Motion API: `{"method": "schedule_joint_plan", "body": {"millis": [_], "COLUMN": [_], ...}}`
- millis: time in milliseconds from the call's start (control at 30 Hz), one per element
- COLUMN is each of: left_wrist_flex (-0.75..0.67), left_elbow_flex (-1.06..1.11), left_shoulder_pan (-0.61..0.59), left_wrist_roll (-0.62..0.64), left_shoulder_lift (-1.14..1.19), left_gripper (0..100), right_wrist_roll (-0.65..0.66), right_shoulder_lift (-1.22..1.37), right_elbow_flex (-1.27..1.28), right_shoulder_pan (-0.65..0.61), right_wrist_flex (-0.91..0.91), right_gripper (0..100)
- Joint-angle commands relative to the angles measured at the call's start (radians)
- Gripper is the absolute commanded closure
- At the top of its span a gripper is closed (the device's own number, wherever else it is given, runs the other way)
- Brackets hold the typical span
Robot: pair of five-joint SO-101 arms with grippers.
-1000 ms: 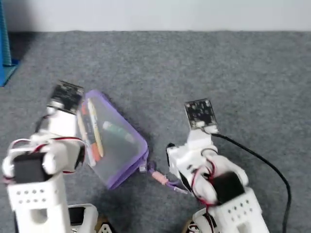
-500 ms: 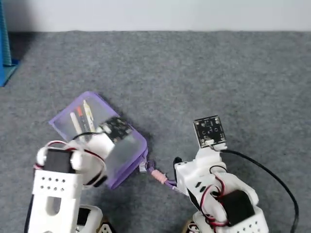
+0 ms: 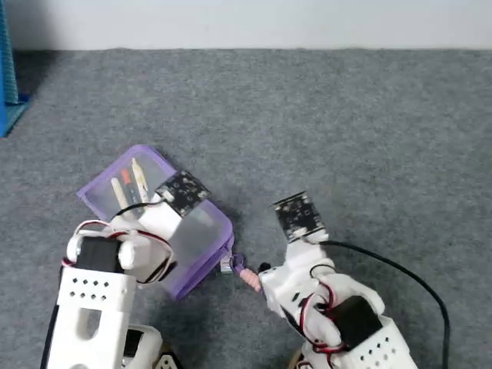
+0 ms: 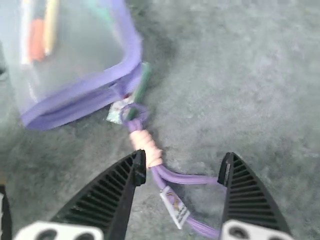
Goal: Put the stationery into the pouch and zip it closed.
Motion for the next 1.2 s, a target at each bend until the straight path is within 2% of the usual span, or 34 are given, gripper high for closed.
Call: {"method": "schedule_joint_plan", "body": {"millis": [0,133,300,633,833,1000,1100,1167], "left_wrist_flex": [-0.020,-0.006,0.071,0.080,0.080,0.080,0.095,0.101], "left_elbow_flex": [-0.059,-0.137,-0.219,-0.229,-0.229,-0.231,-0.231,-0.231], "left_shoulder_pan": [-0.075,-0.130,-0.126,-0.132,-0.133,-0.133,-0.133,-0.133], "left_wrist_roll": [0.034,0.104,0.147,0.147,0.147,0.167,0.178,0.180], "left_shoulder_lift": [-0.003,-0.003,-0.003,-0.003,-0.003,-0.003,-0.003,-0.003], "left_gripper": [83,83,83,83,83,83,83,83], "right_wrist_roll": [0.012,0.012,0.008,0.012,0.012,0.014,0.014,0.014], "right_shoulder_lift": [0.061,0.252,0.509,0.820,0.969,0.972,0.977,0.978], "right_elbow_flex": [-0.006,-0.006,-0.006,-0.006,-0.015,-0.034,-0.034,-0.034], "right_shoulder_pan": [-0.062,-0.070,-0.070,-0.070,-0.070,-0.071,-0.071,-0.071], "right_wrist_flex": [-0.028,-0.113,-0.272,-0.544,-0.590,-0.587,-0.587,-0.587], "right_gripper": [76.8,76.8,76.8,76.8,78.1,99.7,93.8,93.8]}}
